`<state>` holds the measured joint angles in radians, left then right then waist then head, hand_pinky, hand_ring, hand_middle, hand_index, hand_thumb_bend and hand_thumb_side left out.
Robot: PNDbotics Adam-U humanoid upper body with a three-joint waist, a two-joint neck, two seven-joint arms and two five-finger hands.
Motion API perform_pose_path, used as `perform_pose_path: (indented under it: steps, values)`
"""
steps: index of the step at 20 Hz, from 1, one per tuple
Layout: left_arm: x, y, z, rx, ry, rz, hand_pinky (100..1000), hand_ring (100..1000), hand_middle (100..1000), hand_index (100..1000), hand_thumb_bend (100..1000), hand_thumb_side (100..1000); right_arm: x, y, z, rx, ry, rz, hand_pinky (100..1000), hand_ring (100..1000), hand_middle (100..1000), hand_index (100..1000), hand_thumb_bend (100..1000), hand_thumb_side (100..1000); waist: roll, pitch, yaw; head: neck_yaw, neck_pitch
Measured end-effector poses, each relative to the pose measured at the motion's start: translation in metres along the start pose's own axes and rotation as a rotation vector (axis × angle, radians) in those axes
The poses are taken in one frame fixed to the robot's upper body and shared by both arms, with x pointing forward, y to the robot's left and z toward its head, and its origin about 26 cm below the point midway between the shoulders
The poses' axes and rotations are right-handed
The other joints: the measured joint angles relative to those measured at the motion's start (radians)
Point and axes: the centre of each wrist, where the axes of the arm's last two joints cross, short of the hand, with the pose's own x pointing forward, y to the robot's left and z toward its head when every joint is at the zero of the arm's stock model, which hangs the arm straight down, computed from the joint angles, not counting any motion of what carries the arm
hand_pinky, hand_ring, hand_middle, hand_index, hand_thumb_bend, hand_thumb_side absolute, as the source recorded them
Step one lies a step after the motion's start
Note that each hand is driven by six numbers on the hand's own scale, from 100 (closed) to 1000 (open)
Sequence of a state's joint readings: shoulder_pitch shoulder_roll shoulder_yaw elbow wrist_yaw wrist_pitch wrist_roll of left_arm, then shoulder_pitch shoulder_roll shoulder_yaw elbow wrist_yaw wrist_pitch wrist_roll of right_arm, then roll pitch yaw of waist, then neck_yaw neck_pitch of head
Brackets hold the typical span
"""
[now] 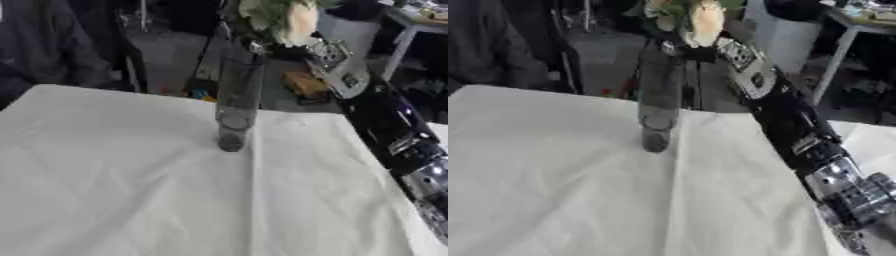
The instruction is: Arrange flowers into the vase.
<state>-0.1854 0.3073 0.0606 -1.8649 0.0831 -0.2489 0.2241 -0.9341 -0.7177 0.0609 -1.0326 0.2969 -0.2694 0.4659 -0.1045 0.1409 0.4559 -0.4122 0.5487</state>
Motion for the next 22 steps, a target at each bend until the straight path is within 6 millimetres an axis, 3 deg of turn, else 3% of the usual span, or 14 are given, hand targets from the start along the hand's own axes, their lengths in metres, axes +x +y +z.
perform_pose_path:
  steps: [11, 13, 16, 22]
  values:
    - [0.0, 0.001, 0.0, 0.004, -0.002, -0.007, 686, 621, 614, 814, 387, 166, -0.008, 0.006, 0.007, 0.017, 0.018, -0.023, 1000, 1000, 936, 935, 227, 873, 0.004, -0.003, -0.014, 0.011, 0.0]
    - [0.0, 0.002, 0.0, 0.005, -0.002, -0.008, 686, 621, 615, 814, 387, 166, -0.01, 0.006, 0.008, 0.013, 0.021, -0.024, 1000, 1000, 959, 946, 277, 849, 0.005, -0.004, -0.019, 0.011, 0.0]
    - [0.0, 0.002, 0.0, 0.005, -0.002, -0.008, 686, 621, 615, 814, 387, 166, -0.01, 0.005, 0.009, -0.009, 0.027, -0.025, 1000, 1000, 982, 977, 444, 785, 0.005, -0.004, -0.02, 0.011, 0.003]
    - [0.0, 0.002, 0.001, 0.006, -0.001, -0.008, 686, 621, 615, 814, 387, 166, -0.013, 0.008, 0.011, -0.038, 0.046, -0.025, 1000, 1000, 970, 973, 464, 780, 0.007, -0.004, -0.025, 0.013, 0.003]
